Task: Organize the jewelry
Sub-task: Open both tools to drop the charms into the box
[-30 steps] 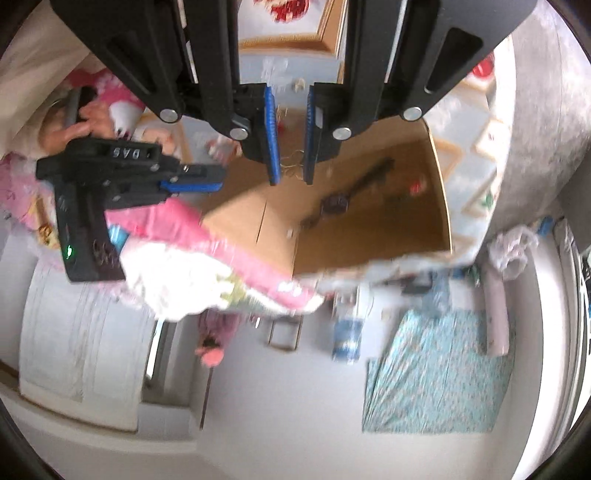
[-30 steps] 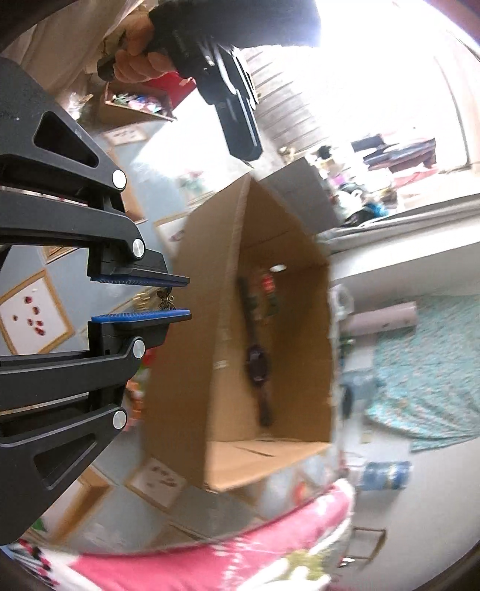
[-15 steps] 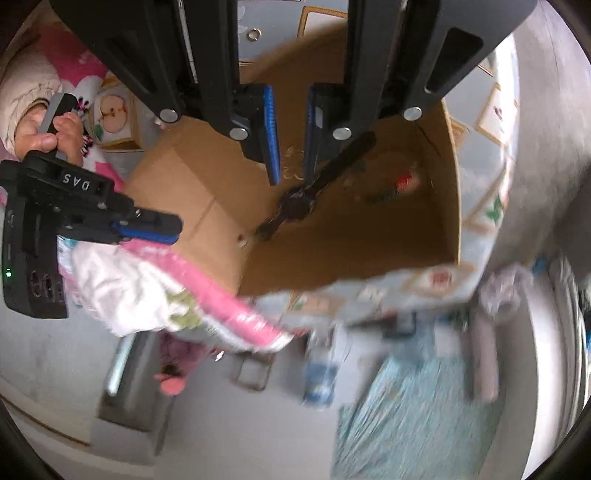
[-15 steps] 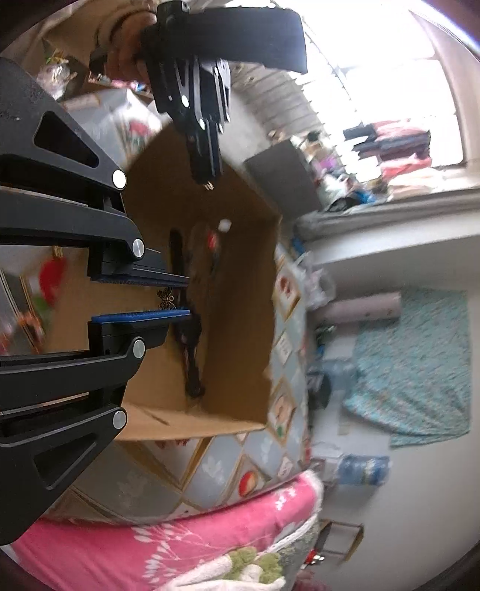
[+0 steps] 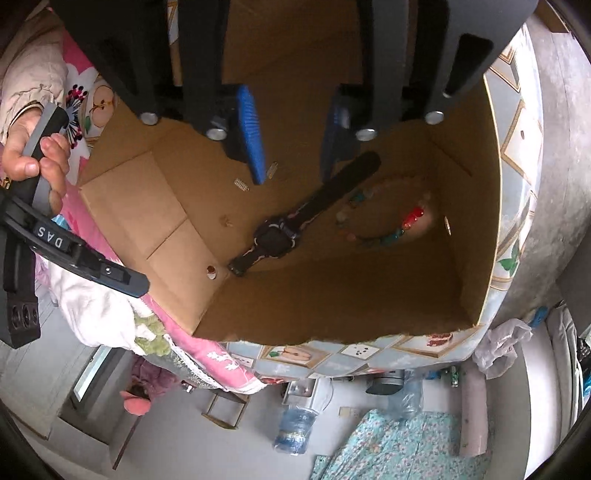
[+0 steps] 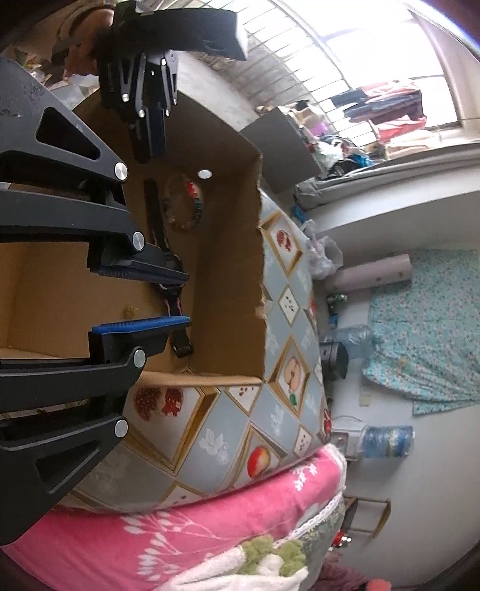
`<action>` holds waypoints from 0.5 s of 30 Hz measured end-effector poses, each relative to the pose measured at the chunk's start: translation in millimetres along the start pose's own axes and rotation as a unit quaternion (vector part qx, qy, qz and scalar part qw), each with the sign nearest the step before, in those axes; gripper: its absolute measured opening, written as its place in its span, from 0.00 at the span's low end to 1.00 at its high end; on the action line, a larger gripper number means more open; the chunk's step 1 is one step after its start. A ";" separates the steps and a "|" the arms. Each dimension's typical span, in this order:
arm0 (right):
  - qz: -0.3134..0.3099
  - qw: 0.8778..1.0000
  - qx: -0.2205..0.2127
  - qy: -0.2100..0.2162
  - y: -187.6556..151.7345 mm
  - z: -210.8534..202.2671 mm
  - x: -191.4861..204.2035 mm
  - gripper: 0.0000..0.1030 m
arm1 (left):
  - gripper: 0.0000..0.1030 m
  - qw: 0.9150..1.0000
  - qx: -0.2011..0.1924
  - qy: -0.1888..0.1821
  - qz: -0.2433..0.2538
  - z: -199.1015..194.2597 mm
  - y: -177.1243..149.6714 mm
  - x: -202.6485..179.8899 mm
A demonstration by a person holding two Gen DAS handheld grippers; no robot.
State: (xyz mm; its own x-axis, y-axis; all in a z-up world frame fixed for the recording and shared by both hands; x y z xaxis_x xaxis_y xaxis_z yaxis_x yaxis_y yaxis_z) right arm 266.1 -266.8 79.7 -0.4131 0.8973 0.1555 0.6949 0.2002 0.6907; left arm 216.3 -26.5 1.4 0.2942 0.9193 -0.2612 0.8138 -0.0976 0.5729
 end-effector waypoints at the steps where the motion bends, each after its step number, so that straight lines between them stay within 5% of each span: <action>1: 0.005 1.000 -0.005 0.000 0.5 -3.3 -2.2 0.19 | 0.33 1.000 -0.003 0.002 -0.001 -1.3 0.6 0.1; 11: 0.040 0.997 -0.062 -0.004 -5.5 -56.4 -14.5 0.34 | 0.37 0.997 -0.074 0.005 -0.008 -44.9 3.0 1.8; 15: 0.053 0.996 -0.071 0.001 -16.9 -71.2 -13.6 0.44 | 0.50 0.994 -0.113 -0.005 0.008 -69.6 -6.8 -7.8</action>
State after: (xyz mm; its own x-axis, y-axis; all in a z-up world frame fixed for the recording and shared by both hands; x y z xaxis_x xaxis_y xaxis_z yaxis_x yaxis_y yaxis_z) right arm 218.1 -310.4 116.3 -0.3427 0.9100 0.2334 0.6439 0.0466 0.7637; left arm 173.5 -6.5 53.6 0.3118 0.9148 -0.2568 0.6763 -0.0239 0.7363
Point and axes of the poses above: each gripper's, at about its wrist camera, not at the fingertips, and z roughly the way its jaws point, x to its left, y to its top, the point moved 4 cm from there along z, roughly the way its jaws point, and after that the axes turned 2 degrees about -z, right-handed, at the moved point
